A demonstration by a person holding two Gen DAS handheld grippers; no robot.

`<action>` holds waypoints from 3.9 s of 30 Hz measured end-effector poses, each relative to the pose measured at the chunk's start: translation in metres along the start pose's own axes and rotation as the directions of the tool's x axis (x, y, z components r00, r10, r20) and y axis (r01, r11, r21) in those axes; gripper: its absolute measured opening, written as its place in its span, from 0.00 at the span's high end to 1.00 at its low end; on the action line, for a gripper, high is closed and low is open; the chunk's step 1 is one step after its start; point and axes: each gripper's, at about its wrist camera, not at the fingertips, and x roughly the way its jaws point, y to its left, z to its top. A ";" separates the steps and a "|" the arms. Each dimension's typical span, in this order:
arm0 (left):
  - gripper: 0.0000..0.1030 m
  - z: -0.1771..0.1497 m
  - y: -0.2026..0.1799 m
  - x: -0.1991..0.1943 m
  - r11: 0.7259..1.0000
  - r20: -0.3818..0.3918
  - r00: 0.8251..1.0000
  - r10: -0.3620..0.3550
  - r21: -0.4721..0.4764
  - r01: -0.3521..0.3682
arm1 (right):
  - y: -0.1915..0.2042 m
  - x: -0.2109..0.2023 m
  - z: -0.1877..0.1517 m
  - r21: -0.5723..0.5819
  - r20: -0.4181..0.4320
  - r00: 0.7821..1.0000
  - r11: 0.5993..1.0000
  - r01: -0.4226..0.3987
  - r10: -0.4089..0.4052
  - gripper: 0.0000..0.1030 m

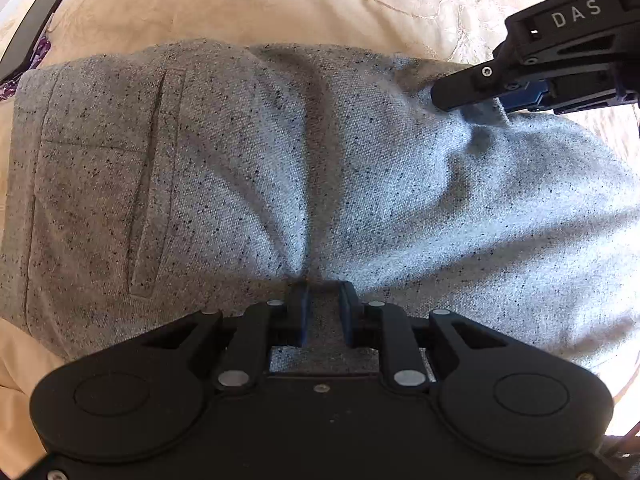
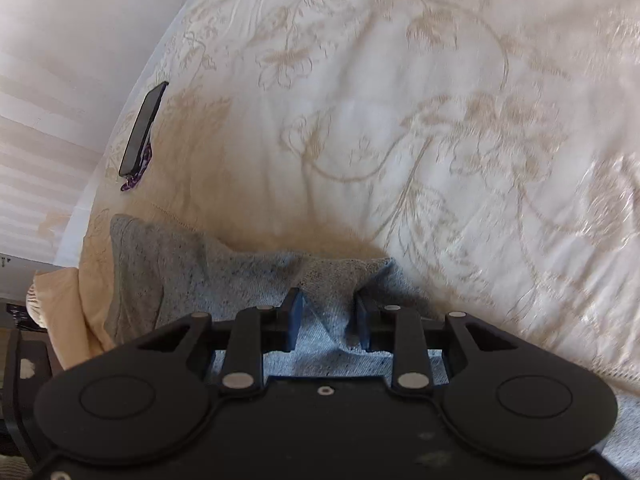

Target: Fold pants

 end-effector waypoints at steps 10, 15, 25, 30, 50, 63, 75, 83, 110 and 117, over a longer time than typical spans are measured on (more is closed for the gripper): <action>0.73 -0.018 -0.021 0.005 0.999 0.048 0.998 0.028 0.018 -0.029 | -0.009 -0.006 0.031 0.138 0.172 0.985 0.990 -0.022 -0.002 0.97; 0.73 -0.024 -0.031 0.004 0.997 0.065 0.997 0.045 0.067 -0.049 | -0.016 0.013 0.032 0.134 0.159 0.987 0.991 0.013 -0.035 0.92; 0.60 -0.003 -0.049 -0.038 0.982 0.278 0.956 0.096 0.129 -0.137 | -0.032 -0.082 -0.054 0.122 0.346 0.923 0.983 0.134 -0.169 0.74; 0.60 -0.005 -0.037 0.002 0.954 0.206 0.954 0.217 0.162 -0.252 | -0.073 -0.077 -0.138 0.220 0.241 0.888 0.914 0.342 -0.391 0.78; 0.61 -0.067 -0.167 -0.056 0.911 0.296 0.925 0.238 0.262 -0.319 | -0.137 -0.178 -0.286 0.310 0.311 0.843 0.885 0.348 -0.440 0.74; 0.57 -0.096 -0.291 0.013 0.893 0.211 0.939 0.273 0.308 -0.329 | -0.295 -0.227 -0.359 0.377 0.242 0.798 0.811 0.447 -0.552 0.77; 0.57 -0.065 -0.364 -0.032 0.912 0.292 0.940 0.177 0.311 -0.269 | -0.352 -0.298 -0.360 0.470 0.406 0.698 0.790 0.393 -0.589 0.67; 0.57 -0.065 -0.389 -0.041 0.914 0.287 0.942 0.172 0.309 -0.261 | -0.418 -0.294 -0.328 0.427 0.348 0.733 0.795 0.431 -0.584 0.64; 0.58 0.042 -0.452 0.046 0.956 0.160 0.976 0.149 0.231 -0.184 | -0.438 -0.341 -0.343 0.400 0.469 0.850 0.916 0.036 -0.238 0.87; 0.58 0.008 -0.427 -0.007 0.975 0.204 0.976 0.074 0.191 -0.113 | -0.433 -0.351 -0.348 0.418 0.474 0.847 0.908 0.023 -0.240 0.87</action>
